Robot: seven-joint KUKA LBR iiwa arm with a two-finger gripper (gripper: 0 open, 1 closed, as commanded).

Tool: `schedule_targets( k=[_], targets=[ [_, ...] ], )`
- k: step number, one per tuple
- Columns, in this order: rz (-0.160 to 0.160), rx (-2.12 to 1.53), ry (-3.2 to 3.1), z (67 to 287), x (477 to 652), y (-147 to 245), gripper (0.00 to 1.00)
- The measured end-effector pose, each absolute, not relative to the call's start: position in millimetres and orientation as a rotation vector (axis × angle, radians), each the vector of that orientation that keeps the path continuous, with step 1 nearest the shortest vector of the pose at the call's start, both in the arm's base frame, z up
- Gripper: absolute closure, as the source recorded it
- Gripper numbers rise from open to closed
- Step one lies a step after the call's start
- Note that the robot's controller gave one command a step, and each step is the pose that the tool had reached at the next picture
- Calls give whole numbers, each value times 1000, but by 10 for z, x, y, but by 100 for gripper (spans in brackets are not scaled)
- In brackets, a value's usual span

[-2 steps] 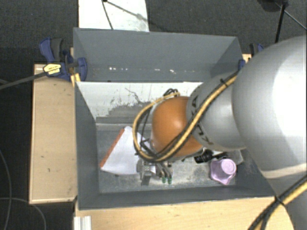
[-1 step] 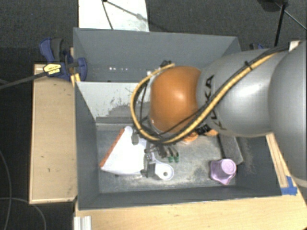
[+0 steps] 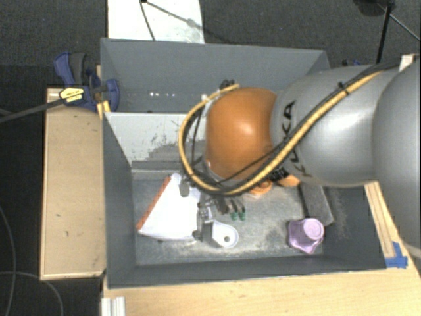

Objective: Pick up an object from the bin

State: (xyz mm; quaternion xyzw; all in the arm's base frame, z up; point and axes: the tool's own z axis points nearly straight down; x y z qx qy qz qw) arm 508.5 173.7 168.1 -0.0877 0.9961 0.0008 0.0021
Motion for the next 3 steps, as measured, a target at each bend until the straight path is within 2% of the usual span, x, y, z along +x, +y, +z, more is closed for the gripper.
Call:
schedule_targets(
  k=[1,2,3],
  targets=[
    [4,-347,3113,1128,5074,1917,0],
    [1,-361,3121,702,5033,2133,100],
    [1,-359,3121,701,5033,2132,100]
  ],
)
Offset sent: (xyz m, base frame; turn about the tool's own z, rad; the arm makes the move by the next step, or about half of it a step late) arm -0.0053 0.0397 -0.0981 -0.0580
